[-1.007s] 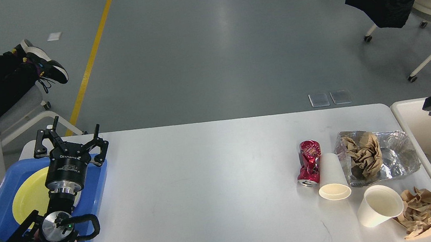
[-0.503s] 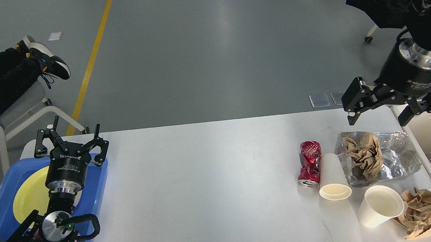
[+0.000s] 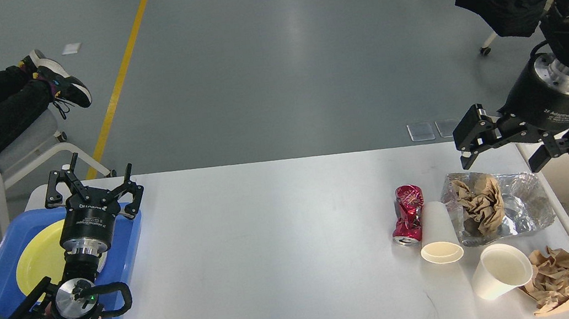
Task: Tidy desktop
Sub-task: 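Move the right gripper over the clear chips bag, then grasp the clear chips bag and lift it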
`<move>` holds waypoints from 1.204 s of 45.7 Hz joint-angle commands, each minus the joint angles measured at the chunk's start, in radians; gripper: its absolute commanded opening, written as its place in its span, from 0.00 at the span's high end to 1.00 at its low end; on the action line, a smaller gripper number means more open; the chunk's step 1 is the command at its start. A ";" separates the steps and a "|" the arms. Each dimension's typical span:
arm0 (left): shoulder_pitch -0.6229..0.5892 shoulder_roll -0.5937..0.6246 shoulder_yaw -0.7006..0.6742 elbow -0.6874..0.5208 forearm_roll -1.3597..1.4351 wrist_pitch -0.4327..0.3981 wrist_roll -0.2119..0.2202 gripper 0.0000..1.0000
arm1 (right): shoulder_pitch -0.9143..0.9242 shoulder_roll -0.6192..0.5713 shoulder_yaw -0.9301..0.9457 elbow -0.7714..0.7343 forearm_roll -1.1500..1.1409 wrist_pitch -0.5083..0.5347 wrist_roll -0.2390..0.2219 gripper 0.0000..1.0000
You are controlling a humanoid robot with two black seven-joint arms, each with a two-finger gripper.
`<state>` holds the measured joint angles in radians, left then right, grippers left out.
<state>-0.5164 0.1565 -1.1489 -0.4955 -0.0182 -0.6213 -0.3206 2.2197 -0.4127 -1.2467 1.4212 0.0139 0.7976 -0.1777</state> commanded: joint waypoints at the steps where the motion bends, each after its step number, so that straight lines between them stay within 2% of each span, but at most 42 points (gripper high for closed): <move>1: -0.001 0.000 0.000 0.000 0.000 0.000 0.000 0.04 | -0.003 -0.001 -0.011 -0.001 0.000 -0.018 -0.002 0.00; 10: -0.001 0.000 0.000 0.000 0.000 0.000 0.000 0.04 | -0.051 -0.005 -0.023 -0.030 0.000 -0.041 -0.003 0.00; 15: -0.001 0.000 0.000 0.000 0.000 0.000 0.000 0.04 | -0.141 -0.011 -0.034 -0.071 0.020 -0.145 -0.006 0.00; 21: -0.001 0.000 0.000 0.000 0.000 0.000 0.000 0.04 | -0.331 -0.076 -0.028 -0.157 0.176 -0.285 -0.008 0.00; 28: -0.001 0.000 0.000 0.000 0.000 0.000 0.000 0.04 | -0.527 -0.087 -0.025 -0.255 0.330 -0.382 -0.006 0.00; 42: -0.001 0.000 0.000 0.000 0.000 0.000 0.000 0.04 | -0.854 -0.084 0.075 -0.475 0.552 -0.508 -0.005 0.00; 50: -0.001 0.000 0.000 0.000 0.000 0.000 0.000 0.04 | -0.911 -0.069 0.107 -0.504 0.552 -0.540 -0.006 0.00; 51: -0.001 0.000 0.000 0.000 0.000 0.000 0.000 0.04 | -0.922 -0.063 0.113 -0.504 0.558 -0.554 -0.006 0.05; 55: 0.000 0.000 0.000 0.000 0.000 0.000 0.000 0.04 | -0.939 -0.060 0.142 -0.507 0.564 -0.577 -0.008 0.07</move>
<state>-0.5167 0.1565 -1.1490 -0.4955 -0.0181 -0.6213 -0.3206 1.3051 -0.4792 -1.1340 0.9176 0.5705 0.2498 -0.1844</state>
